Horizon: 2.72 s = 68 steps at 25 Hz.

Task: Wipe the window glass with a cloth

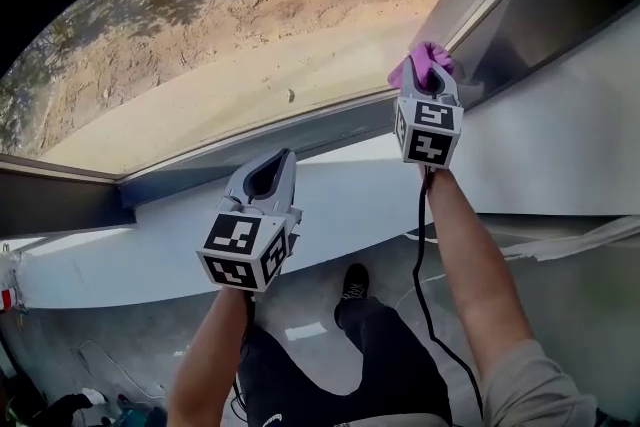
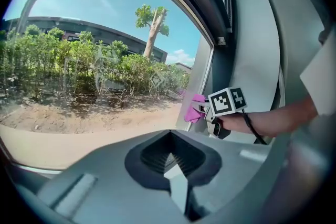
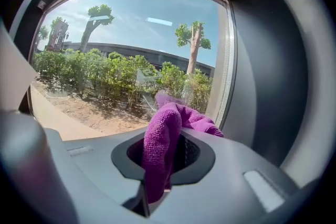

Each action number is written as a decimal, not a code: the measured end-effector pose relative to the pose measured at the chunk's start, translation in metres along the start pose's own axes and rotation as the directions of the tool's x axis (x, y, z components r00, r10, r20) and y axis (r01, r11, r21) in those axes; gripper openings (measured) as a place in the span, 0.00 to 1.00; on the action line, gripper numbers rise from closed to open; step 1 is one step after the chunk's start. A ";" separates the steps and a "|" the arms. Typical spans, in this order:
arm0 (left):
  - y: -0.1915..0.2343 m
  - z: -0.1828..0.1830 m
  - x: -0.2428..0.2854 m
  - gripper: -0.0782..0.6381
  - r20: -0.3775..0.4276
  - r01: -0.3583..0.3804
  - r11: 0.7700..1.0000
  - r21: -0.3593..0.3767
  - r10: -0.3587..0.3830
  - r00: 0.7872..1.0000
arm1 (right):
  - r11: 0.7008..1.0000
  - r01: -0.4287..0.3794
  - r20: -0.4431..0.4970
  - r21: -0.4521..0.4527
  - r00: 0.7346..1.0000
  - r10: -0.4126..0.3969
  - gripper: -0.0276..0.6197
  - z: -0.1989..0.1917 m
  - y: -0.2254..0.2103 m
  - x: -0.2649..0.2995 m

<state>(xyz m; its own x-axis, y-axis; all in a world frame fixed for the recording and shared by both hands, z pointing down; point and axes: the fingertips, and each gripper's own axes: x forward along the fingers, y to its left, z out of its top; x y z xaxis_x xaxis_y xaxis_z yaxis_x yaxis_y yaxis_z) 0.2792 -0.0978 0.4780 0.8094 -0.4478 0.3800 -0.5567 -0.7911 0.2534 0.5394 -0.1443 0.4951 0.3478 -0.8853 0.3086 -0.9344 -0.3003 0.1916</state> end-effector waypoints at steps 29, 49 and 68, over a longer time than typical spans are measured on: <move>0.166 -0.033 -0.215 0.11 0.038 -0.235 0.964 -0.122 0.241 0.970 | 0.924 -0.347 -0.029 -0.159 0.937 0.347 0.16 0.061 0.347 -0.066; 0.253 -0.064 -0.324 0.11 0.019 -0.330 0.927 -0.179 0.338 0.941 | 0.809 -0.543 -0.009 -0.227 0.831 0.555 0.16 0.098 0.560 -0.107; 0.300 -0.089 -0.371 0.11 0.004 -0.362 0.904 -0.226 0.373 0.928 | 0.626 -0.702 -0.016 -0.341 0.670 0.743 0.16 0.110 0.707 -0.129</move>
<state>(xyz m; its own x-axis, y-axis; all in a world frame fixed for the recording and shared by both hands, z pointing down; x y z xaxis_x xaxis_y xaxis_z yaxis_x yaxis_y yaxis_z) -0.2043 -0.1316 0.4923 0.5443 -0.7118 0.4439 -0.8388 -0.4588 0.2929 -0.1740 -0.2813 0.4885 -0.4597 -0.8102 0.3638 -0.8023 0.5545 0.2211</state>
